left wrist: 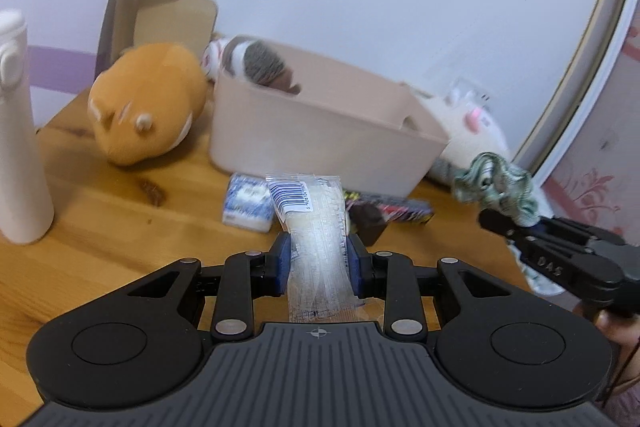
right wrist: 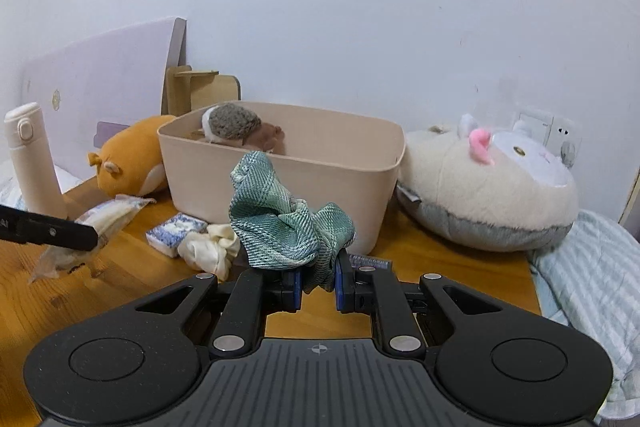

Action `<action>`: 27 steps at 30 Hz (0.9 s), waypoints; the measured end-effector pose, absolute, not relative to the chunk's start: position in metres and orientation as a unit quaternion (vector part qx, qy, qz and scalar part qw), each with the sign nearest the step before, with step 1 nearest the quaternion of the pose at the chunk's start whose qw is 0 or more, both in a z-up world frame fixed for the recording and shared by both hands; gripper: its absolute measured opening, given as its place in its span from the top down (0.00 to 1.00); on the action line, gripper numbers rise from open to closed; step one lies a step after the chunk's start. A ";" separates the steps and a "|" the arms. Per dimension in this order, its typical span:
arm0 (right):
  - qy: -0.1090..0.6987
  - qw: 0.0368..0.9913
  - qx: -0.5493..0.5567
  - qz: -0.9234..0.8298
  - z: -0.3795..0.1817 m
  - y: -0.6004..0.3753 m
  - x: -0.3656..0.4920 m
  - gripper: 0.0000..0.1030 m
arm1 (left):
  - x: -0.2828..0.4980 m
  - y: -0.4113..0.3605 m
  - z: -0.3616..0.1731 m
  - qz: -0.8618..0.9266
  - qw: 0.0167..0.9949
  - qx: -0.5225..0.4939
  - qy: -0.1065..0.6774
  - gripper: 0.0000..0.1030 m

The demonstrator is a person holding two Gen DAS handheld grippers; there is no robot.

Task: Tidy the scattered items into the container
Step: 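Lift the plastic bag with left tool while right tool carries the green cloth toward container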

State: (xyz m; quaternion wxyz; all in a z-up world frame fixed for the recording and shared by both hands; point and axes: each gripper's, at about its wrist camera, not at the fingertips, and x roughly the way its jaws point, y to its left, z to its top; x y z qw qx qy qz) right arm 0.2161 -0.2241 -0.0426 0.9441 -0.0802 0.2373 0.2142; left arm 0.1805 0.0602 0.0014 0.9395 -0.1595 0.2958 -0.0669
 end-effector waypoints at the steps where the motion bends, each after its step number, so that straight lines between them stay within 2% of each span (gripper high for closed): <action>1: 0.235 0.945 -0.079 0.215 -0.040 -0.224 0.216 0.87 | 0.181 0.060 0.005 -0.068 0.941 -0.158 0.291 0.72; 15: 0.190 0.951 -0.092 0.224 0.002 -0.208 0.225 0.87 | 0.211 0.051 0.058 -0.075 0.964 -0.123 0.225 0.72; 27: 0.185 0.953 -0.092 0.221 0.016 -0.197 0.271 0.86 | 0.279 0.046 0.076 -0.052 0.972 -0.091 0.210 0.72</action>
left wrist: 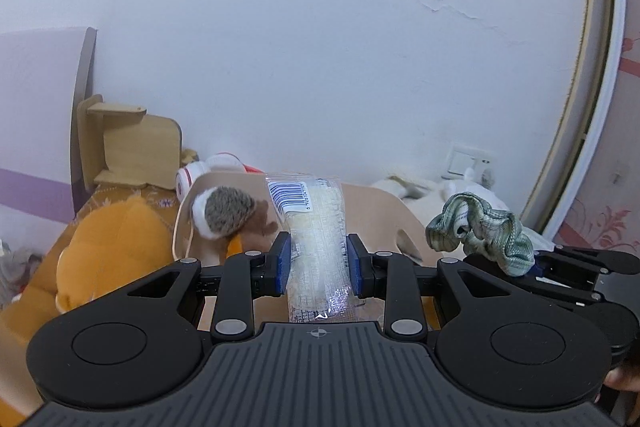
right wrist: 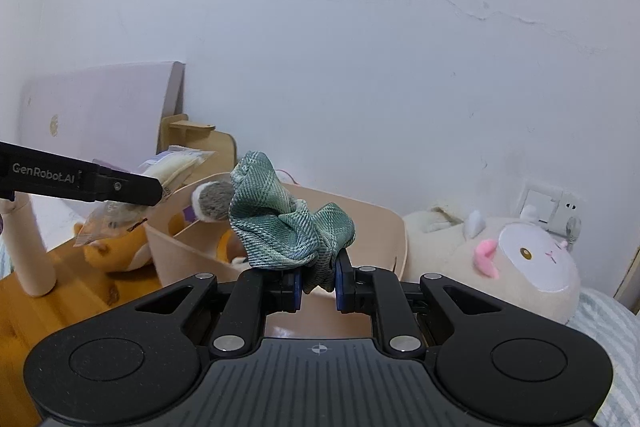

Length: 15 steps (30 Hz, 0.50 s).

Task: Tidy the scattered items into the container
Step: 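Lift the plastic bag with left tool while right tool carries the green cloth toward container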

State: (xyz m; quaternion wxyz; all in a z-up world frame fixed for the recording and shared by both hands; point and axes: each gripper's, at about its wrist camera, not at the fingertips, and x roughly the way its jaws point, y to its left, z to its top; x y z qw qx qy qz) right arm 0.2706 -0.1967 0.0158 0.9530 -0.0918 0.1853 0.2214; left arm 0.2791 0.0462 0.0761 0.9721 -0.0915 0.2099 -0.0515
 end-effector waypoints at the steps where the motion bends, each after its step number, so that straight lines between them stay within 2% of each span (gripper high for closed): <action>1: 0.188 0.953 -0.087 0.223 0.016 -0.196 0.277 0.86 | 0.285 0.046 0.077 -0.047 0.973 -0.090 0.210 0.72; 15: 0.245 0.942 -0.071 0.219 -0.005 -0.178 0.352 0.86 | 0.384 0.052 0.060 -0.012 0.959 -0.065 0.275 0.72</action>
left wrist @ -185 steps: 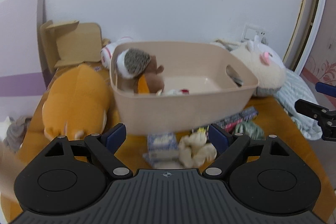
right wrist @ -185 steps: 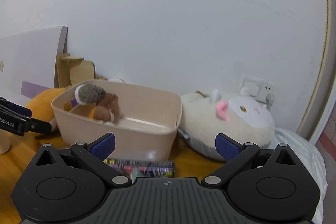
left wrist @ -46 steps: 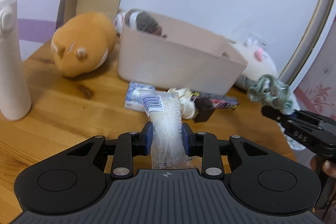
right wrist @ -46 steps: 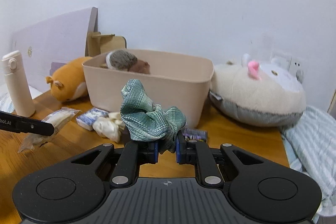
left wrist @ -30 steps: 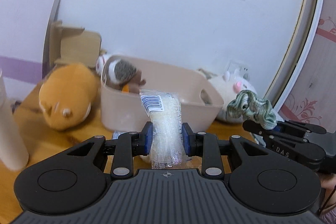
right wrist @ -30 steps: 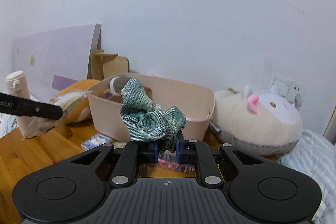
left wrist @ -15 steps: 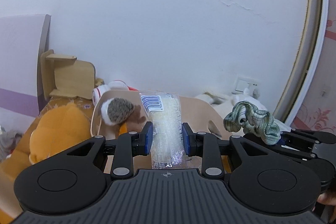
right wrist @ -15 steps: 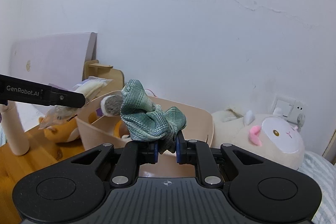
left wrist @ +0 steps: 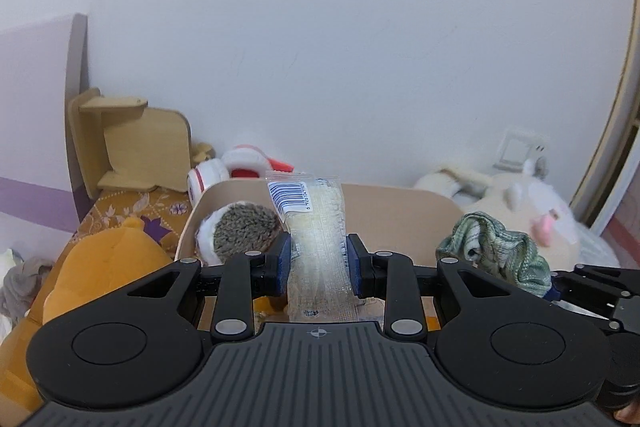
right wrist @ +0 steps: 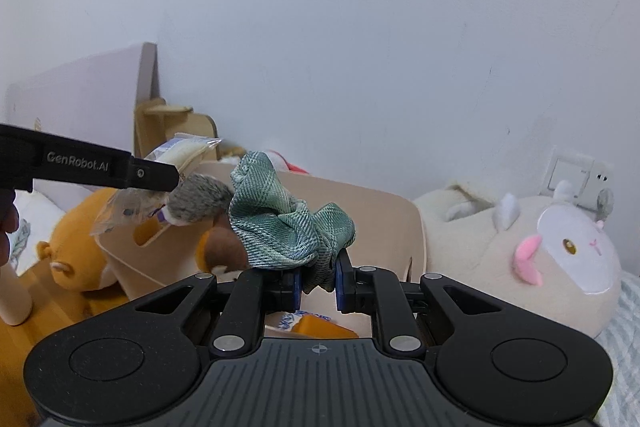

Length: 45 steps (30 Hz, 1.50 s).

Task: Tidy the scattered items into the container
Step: 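Lift the plastic bag with left tool while right tool carries the green cloth toward container, then open left tool to drop the bag while right tool drops the green cloth into container, then move left tool to the blue-white tissue pack while right tool approaches the black cube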

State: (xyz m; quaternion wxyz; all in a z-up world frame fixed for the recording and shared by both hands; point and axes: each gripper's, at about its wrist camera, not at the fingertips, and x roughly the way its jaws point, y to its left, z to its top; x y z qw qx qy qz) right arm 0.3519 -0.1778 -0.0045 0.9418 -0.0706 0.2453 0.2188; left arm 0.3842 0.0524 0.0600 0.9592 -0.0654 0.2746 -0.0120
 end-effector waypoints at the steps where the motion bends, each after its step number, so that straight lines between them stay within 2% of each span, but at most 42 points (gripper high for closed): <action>1: 0.251 0.941 -0.072 0.217 -0.007 -0.176 0.356 0.86 | 0.391 0.051 0.056 -0.012 0.957 -0.061 0.284 0.72; 7: 0.287 0.930 -0.088 0.211 -0.026 -0.164 0.386 0.86 | 0.424 0.051 0.030 -0.007 0.938 -0.054 0.342 0.72; 16: 0.333 0.916 -0.092 0.204 -0.050 -0.155 0.409 0.85 | 0.439 0.049 0.009 -0.011 0.920 -0.045 0.388 0.71; 17: 0.333 0.916 -0.092 0.203 -0.049 -0.157 0.409 0.84 | 0.440 0.048 0.007 -0.013 0.918 -0.045 0.393 0.70; 19: 0.337 0.915 -0.097 0.201 -0.049 -0.157 0.409 0.70 | 0.439 0.046 0.006 -0.016 0.917 -0.045 0.396 0.67; 21: 0.335 0.916 -0.095 0.198 -0.048 -0.156 0.409 0.55 | 0.436 0.045 0.009 -0.019 0.920 -0.041 0.389 0.45; 22: 0.332 0.917 -0.094 0.199 -0.047 -0.156 0.409 0.52 | 0.434 0.045 0.011 -0.017 0.923 -0.038 0.382 0.28; 23: 0.327 0.919 -0.094 0.200 -0.046 -0.156 0.407 0.43 | 0.431 0.044 0.014 -0.015 0.928 -0.032 0.372 0.22; 24: 0.319 0.922 -0.095 0.199 -0.044 -0.156 0.404 0.35 | 0.428 0.043 0.017 -0.012 0.932 -0.026 0.362 0.22; 27: 0.306 0.927 -0.094 0.197 -0.039 -0.157 0.400 0.27 | 0.424 0.039 0.024 -0.012 0.936 -0.015 0.352 0.20; 35: 0.300 0.929 -0.090 0.196 -0.031 -0.157 0.391 0.23 | 0.413 0.034 0.030 -0.019 0.936 -0.014 0.352 0.20; 38: 0.296 0.931 -0.085 0.194 -0.028 -0.160 0.387 0.16 | 0.408 0.034 0.031 -0.018 0.936 -0.014 0.352 0.20; 45: 0.286 0.936 -0.070 0.191 -0.022 -0.170 0.375 0.11 | 0.393 0.037 0.034 -0.020 0.937 -0.017 0.349 0.20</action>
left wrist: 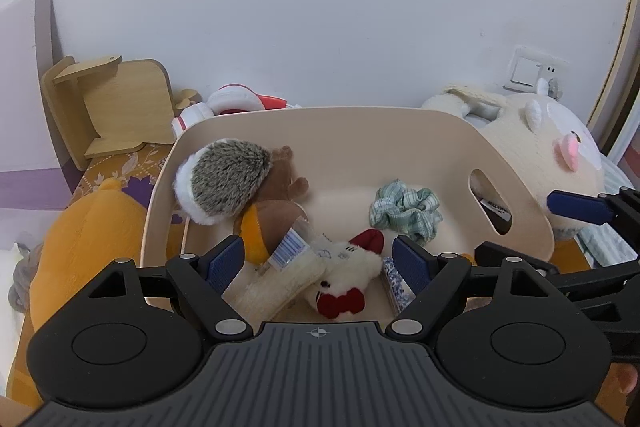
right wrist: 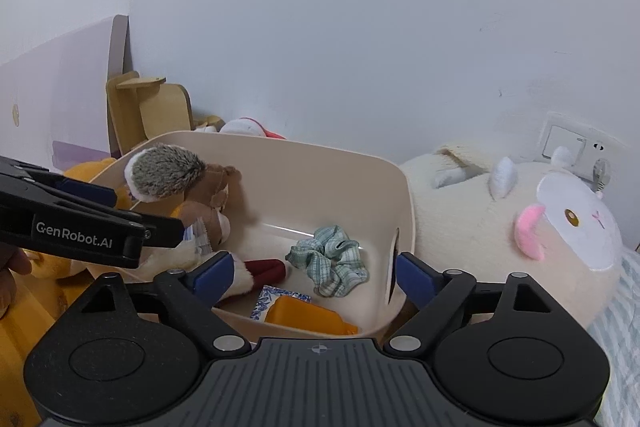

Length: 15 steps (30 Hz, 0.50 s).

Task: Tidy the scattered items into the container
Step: 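Move left tool to the blue-white tissue pack while right tool approaches the black cube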

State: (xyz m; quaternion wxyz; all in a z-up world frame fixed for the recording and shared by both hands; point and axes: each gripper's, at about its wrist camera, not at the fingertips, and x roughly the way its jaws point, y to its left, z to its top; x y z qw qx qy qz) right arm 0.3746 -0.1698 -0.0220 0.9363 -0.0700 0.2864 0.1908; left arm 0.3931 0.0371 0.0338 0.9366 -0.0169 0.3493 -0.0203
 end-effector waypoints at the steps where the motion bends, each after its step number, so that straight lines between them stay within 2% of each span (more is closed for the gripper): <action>1: 0.284 0.937 -0.069 0.190 -0.021 -0.171 0.372 0.10 | 0.390 0.038 0.035 -0.021 0.937 -0.016 0.348 0.20; 15: 0.262 0.943 -0.043 0.201 -0.031 -0.189 0.312 0.01 | 0.311 0.044 0.031 -0.020 0.954 0.007 0.298 0.20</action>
